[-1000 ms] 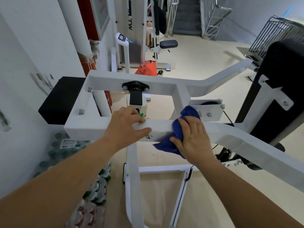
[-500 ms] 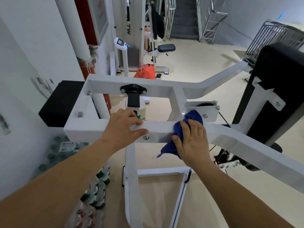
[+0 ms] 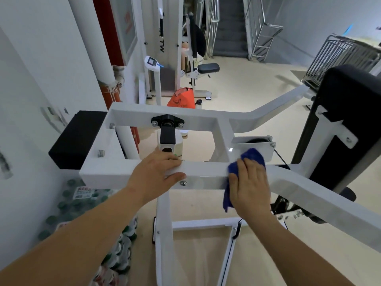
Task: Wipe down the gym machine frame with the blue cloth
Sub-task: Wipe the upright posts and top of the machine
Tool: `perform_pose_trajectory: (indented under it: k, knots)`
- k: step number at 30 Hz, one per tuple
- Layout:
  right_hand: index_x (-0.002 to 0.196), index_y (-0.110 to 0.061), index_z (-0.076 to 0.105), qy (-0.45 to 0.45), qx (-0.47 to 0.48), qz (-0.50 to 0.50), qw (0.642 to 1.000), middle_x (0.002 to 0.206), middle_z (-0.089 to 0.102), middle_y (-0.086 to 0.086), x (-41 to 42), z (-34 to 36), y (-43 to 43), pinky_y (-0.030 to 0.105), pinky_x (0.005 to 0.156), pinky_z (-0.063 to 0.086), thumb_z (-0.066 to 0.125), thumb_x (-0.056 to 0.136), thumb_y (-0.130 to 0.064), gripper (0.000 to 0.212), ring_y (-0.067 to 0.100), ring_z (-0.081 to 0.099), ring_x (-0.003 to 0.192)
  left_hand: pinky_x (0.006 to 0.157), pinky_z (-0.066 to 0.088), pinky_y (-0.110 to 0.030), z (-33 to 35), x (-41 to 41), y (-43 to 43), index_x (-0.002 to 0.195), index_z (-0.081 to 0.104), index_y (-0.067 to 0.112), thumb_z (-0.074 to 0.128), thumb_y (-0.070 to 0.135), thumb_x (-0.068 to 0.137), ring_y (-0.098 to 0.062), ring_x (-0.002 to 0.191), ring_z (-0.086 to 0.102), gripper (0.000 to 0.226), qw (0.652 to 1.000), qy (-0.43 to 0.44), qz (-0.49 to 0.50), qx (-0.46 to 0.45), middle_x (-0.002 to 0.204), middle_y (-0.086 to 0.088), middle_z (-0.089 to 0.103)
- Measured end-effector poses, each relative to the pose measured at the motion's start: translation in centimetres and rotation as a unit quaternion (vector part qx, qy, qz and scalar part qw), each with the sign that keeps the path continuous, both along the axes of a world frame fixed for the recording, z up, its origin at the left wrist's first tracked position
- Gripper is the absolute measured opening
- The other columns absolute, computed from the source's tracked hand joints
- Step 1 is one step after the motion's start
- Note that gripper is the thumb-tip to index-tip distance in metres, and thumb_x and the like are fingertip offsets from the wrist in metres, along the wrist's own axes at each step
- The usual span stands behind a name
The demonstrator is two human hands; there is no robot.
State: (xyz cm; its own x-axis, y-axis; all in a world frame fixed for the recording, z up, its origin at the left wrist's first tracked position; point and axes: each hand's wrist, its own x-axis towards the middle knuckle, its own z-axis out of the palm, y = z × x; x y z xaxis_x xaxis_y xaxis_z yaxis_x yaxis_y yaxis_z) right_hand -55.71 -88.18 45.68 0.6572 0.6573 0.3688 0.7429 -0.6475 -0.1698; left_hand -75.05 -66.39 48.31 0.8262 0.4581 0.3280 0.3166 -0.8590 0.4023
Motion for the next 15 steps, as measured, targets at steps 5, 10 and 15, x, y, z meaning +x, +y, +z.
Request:
perform_pose_trajectory:
  k: [5, 10, 15]
  knots:
    - [0.144, -0.008, 0.047, -0.025, -0.013, 0.065, 0.998, 0.147, 0.048, 0.013, 0.1, -0.6, -1.7, 0.053, 0.117, 0.034, 0.036, 0.103, -0.041, 0.054, 0.033, 0.043, 0.136, 0.092, 0.053, -0.027, 0.1, -0.3, 0.1, 0.128, 0.068, 0.033, 0.049, 0.069, 0.09, -0.005, 0.116, 0.058, 0.056, 0.999, 0.035, 0.003, -0.005, 0.131, 0.018, 0.061]
    - [0.141, -0.01, 0.046, -0.005, -0.028, -0.102, 0.994, 0.142, 0.047, 0.015, 5.9, -0.9, -8.4, 0.055, 0.118, 0.03, 0.028, 0.101, -0.044, 0.055, 0.037, 0.042, 0.132, 0.093, 0.054, -0.034, -0.2, -0.2, 0.1, 0.128, 0.068, 0.032, 0.051, 0.068, 0.09, -0.009, 0.117, 0.058, 0.055, 1.0, 0.03, 0.005, 0.006, 0.132, 0.017, 0.062]
    - [0.134, -0.008, 0.05, 0.006, -0.001, -0.173, 0.985, 0.136, 0.05, 0.017, 5.3, -0.9, -5.4, 0.058, 0.117, 0.028, 0.027, 0.102, -0.043, 0.053, 0.039, 0.042, 0.128, 0.092, 0.054, -0.035, -0.2, -0.1, -0.1, 0.126, 0.07, 0.028, 0.052, 0.065, 0.09, -0.014, 0.116, 0.06, 0.055, 0.999, 0.022, 0.007, 0.023, 0.13, 0.012, 0.065]
